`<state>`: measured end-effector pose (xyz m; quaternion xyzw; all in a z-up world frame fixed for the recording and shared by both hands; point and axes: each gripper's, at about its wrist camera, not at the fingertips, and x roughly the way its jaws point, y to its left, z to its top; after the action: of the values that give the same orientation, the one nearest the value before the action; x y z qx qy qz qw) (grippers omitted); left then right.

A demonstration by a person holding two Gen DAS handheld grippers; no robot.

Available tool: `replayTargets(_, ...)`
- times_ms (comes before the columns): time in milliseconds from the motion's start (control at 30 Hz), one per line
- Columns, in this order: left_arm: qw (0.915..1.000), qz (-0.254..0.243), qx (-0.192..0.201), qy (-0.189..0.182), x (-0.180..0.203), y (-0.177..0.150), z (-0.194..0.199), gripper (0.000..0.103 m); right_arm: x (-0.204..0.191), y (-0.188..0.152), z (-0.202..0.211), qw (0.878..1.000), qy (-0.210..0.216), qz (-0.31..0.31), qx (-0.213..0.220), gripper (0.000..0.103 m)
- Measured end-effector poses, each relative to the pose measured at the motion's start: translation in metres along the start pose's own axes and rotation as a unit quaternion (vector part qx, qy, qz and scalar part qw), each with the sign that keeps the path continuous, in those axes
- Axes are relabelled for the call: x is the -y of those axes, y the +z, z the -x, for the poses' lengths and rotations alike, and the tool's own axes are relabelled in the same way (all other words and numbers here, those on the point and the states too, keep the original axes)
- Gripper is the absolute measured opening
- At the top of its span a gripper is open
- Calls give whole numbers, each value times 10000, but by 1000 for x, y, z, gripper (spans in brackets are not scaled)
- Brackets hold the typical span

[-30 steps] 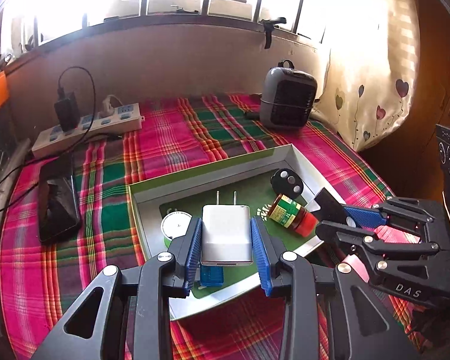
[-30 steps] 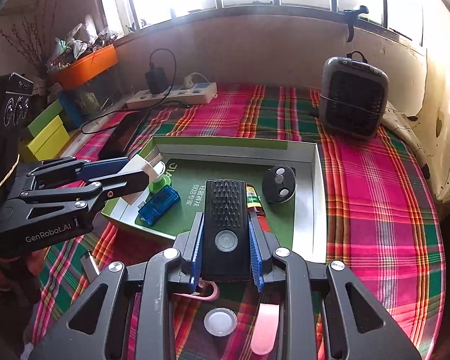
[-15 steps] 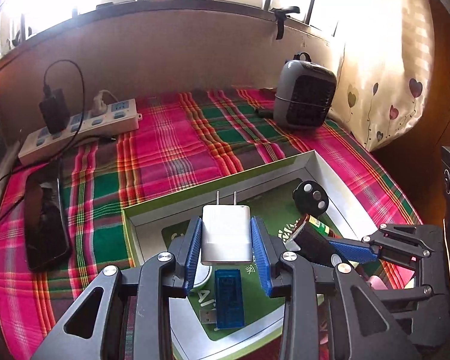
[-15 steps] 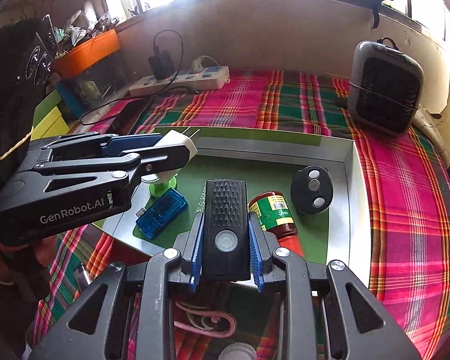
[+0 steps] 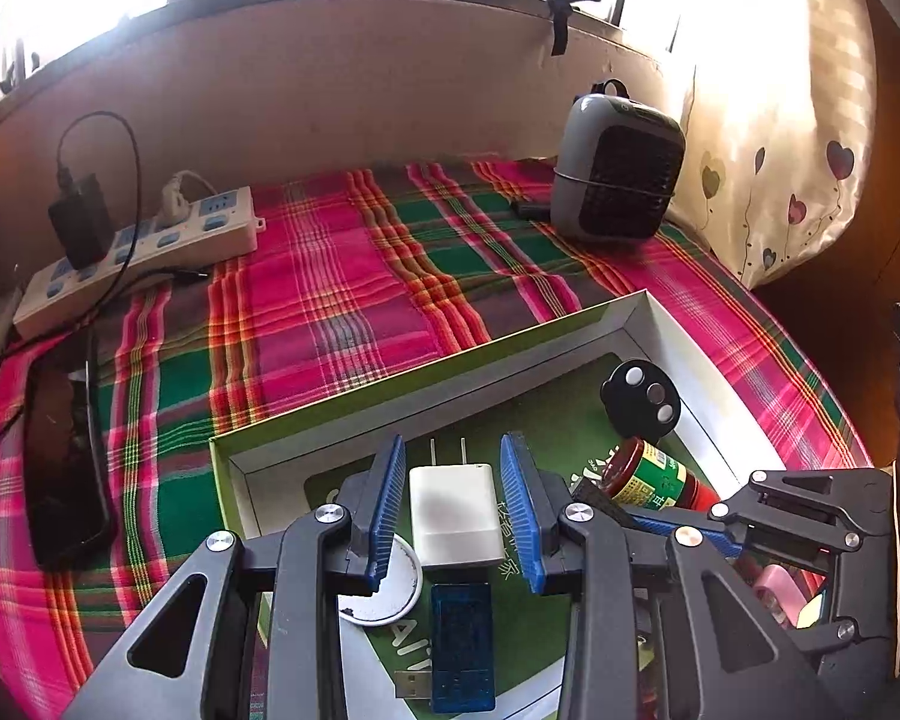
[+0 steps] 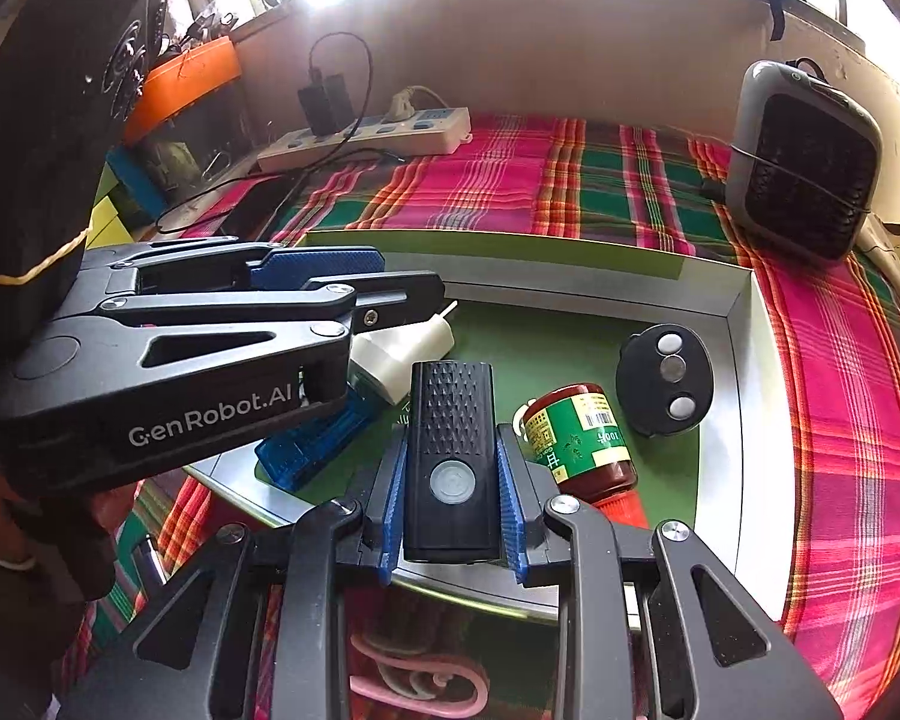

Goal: Organize rigid objects
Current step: 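Lower and release charger into box while right tool releases remote there, then withdraw both tools from the box toward the remaining objects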

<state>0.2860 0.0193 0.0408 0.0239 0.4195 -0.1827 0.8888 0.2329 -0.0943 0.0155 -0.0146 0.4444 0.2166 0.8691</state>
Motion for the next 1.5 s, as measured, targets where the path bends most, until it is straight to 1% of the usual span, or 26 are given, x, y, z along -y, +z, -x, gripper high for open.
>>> replayTargets(100, 10000, -15, -40, 52, 0, -2, -4, 32, 1, -1, -2, 10000, -5, -19, -23, 28)
replayTargets(200, 10000, 25, -77, 8, -2, -3, -7, 32, 2, -1, -5, 10000, 3, -43, -50, 28)
replayTargets(367, 9999, -43, -133, 12, 0, -6, -11, 32, 4, -1, -11, 9999, -19, -100, -105, 28)
replayTargets(633, 9999, 36, -113, -11, -1, -7, -7, 32, 4, -1, -12, 9999, -10, -44, -114, 28)
replayTargets(800, 9999, 85, -54, -21, -2, -8, 3, 32, 5, -3, -10, 9999, 35, -88, -82, 30)
replayTargets(867, 9999, 122, -36, -2, -3, -9, 7, 32, 5, -4, -8, 9999, -12, -115, -39, 36)
replayTargets(933, 9999, 165, -7, -16, -4, -11, 12, 32, 5, -5, -6, 9999, -9, -148, 16, 45)
replayTargets(1000, 9998, 200, 32, -15, -4, -13, 17, 32, 5, -5, -2, 9998, 2, -165, 61, 48)
replayTargets(1200, 9995, 292, 119, 51, -3, -21, 36, 32, 5, -8, 9, 9996, 26, -203, 188, 48)
replayTargets(1267, 9993, 328, 149, 100, -3, -24, 44, 34, 5, -9, 15, 9994, 59, -227, 244, 48)
replayTargets(1367, 9990, 337, 173, 233, -1, -33, 57, 37, 6, -12, 26, 9991, 66, -237, 333, 48)
replayTargets(1500, 9987, 326, 149, 362, 2, -47, 71, 37, 9, -17, 39, 9989, 28, -256, 388, 48)
